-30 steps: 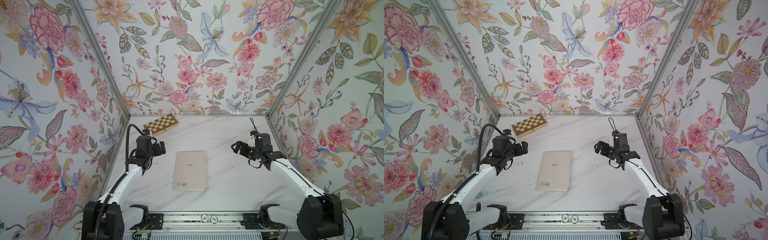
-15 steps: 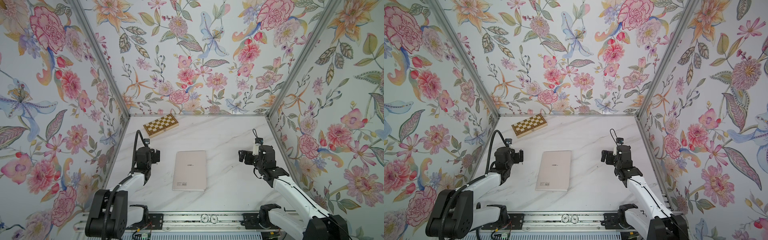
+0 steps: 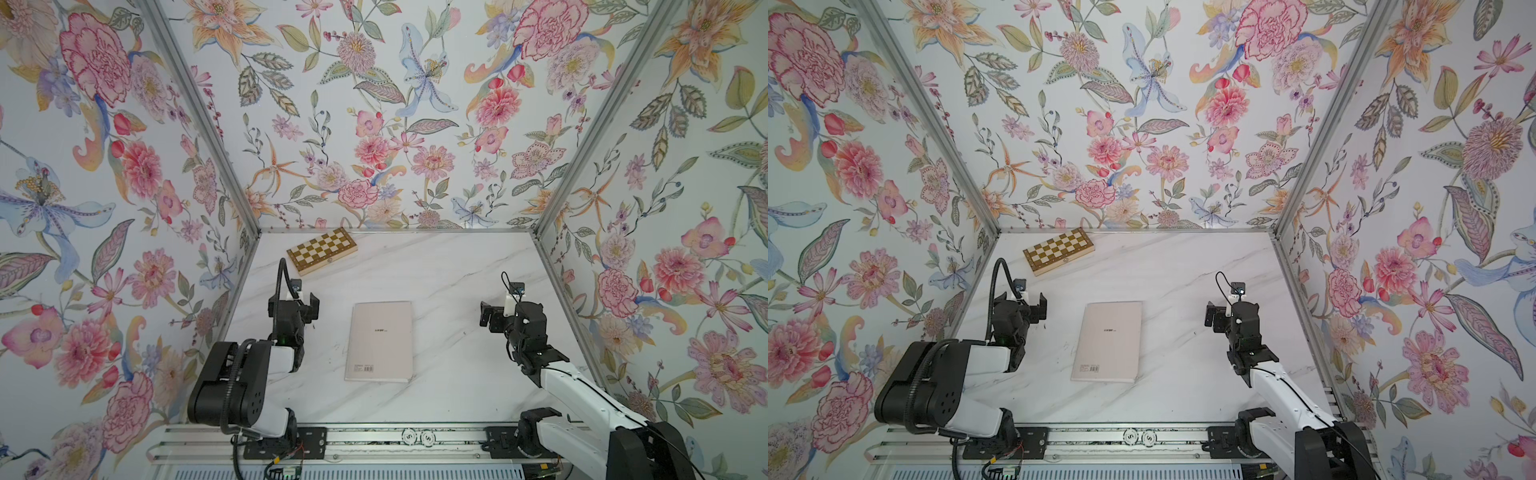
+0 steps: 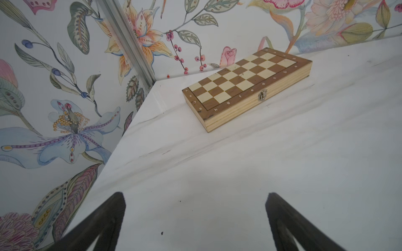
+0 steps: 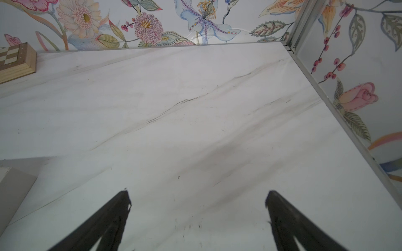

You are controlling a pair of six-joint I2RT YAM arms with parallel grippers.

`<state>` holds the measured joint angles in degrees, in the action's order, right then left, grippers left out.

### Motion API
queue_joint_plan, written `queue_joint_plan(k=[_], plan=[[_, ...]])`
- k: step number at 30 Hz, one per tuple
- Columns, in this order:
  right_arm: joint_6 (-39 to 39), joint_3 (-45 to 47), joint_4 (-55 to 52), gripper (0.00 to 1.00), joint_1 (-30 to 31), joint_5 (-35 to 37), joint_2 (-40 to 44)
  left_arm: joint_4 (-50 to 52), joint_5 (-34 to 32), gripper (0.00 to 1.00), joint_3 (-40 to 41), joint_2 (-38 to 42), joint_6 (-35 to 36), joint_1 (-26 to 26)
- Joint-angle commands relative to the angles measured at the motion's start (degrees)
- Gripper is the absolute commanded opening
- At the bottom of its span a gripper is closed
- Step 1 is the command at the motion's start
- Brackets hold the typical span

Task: Place the photos into the photo albums
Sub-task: Reset both arms

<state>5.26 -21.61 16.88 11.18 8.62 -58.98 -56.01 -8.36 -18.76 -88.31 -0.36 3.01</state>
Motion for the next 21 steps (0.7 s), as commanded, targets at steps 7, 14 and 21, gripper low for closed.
queue_joint_plan(k=[7, 14, 21], plan=[[-4.17, 2.96, 13.99, 0.99, -3.09, 1.35, -4.49, -4.44, 8.36, 0.99, -1.06, -0.88, 4.27, -0.52], [-5.26, 6.22, 28.20, 0.99, -5.21, 1.98, -12.30, -4.65, 7.73, 0.99, -0.83, -0.82, 4.45, -0.38], [-8.52, 5.94, 37.39, 0.99, -6.24, -1.85, -18.52, -4.72, 7.41, 0.99, -0.78, -0.87, 4.51, -0.16]])
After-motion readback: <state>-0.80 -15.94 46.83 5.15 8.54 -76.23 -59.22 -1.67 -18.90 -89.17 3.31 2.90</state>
